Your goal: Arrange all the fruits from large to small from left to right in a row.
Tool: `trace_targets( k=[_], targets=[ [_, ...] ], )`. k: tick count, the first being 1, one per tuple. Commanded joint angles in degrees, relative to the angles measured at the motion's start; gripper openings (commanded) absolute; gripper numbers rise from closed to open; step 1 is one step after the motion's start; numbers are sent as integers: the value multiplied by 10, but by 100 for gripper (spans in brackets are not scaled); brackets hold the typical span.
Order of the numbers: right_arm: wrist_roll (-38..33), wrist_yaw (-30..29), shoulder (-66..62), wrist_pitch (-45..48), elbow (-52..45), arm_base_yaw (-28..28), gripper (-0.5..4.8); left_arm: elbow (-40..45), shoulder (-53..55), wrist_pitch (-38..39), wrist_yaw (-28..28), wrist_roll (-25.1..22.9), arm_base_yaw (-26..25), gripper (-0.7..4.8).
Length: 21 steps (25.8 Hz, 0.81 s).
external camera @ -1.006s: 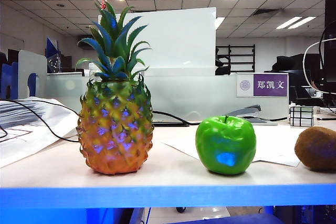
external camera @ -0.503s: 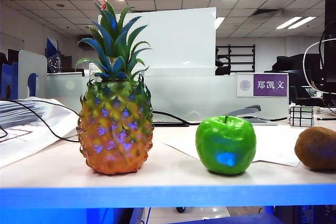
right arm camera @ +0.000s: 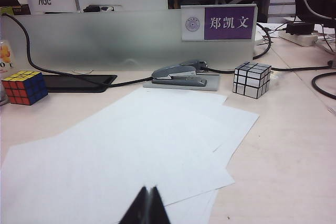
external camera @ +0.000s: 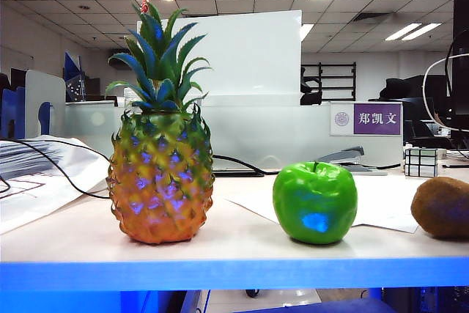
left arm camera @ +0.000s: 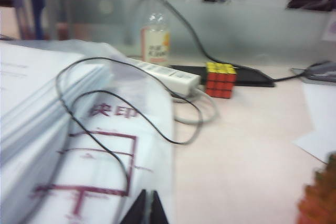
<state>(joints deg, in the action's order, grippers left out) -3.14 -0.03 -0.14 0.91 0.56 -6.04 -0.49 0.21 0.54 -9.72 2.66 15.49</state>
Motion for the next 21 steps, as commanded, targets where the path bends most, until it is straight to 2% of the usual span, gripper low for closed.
trace_targets(
  k=[1,6,9,12,21],
  targets=[
    [2,1,1,6,-1,0,-5,0,-1,-9,1,-37,-15,-4],
    [2,1,1,6,-1,0,-5,0,-1,-10,12,-57,-46,-4],
    [2,1,1,6,-1,0,-5,0,-1,-10,49,-57,-83,-4],
    [2,1,1,6,-1,0,-5,0,-1,-10,106,-56,-142,-4],
    [2,1,1,6,-1,0,-5,0,-1,-10,113,-43,-155,-4]
  ],
)
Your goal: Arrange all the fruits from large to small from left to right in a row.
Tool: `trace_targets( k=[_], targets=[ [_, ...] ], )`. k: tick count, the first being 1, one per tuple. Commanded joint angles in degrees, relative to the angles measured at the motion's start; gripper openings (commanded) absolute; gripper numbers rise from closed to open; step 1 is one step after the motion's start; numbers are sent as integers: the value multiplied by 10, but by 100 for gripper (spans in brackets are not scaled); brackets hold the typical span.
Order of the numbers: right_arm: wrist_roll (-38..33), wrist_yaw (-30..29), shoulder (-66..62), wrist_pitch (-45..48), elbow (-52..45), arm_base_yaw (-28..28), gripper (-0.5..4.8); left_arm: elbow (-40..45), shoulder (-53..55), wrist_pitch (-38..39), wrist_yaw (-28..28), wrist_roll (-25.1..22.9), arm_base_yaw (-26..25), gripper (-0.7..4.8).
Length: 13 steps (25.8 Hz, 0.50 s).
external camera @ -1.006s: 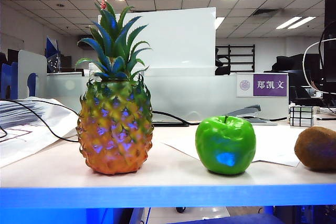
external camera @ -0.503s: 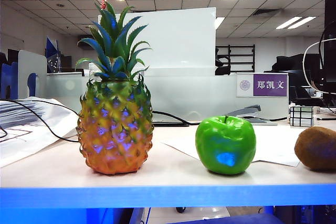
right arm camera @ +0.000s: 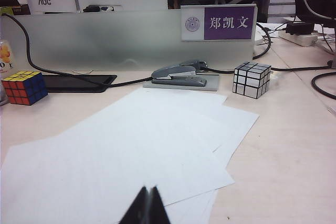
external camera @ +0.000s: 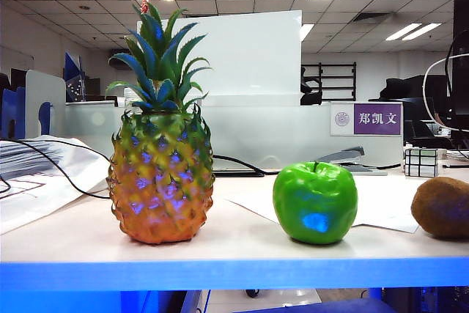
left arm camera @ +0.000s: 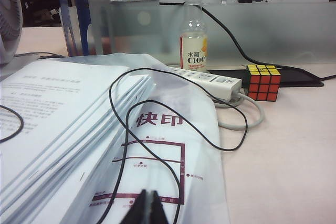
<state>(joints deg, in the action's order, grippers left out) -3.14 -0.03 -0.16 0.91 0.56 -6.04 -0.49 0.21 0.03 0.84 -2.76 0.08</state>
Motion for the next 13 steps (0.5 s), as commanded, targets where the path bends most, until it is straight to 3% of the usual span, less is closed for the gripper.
trace_targets(
  k=[1,13],
  targets=[
    [2,1,1,6,-1,0,-5,0,-1,-5,7,14,-1,-4],
    [2,1,1,6,-1,0,-5,0,-1,-6,42,19,-1,-4]
  ],
)
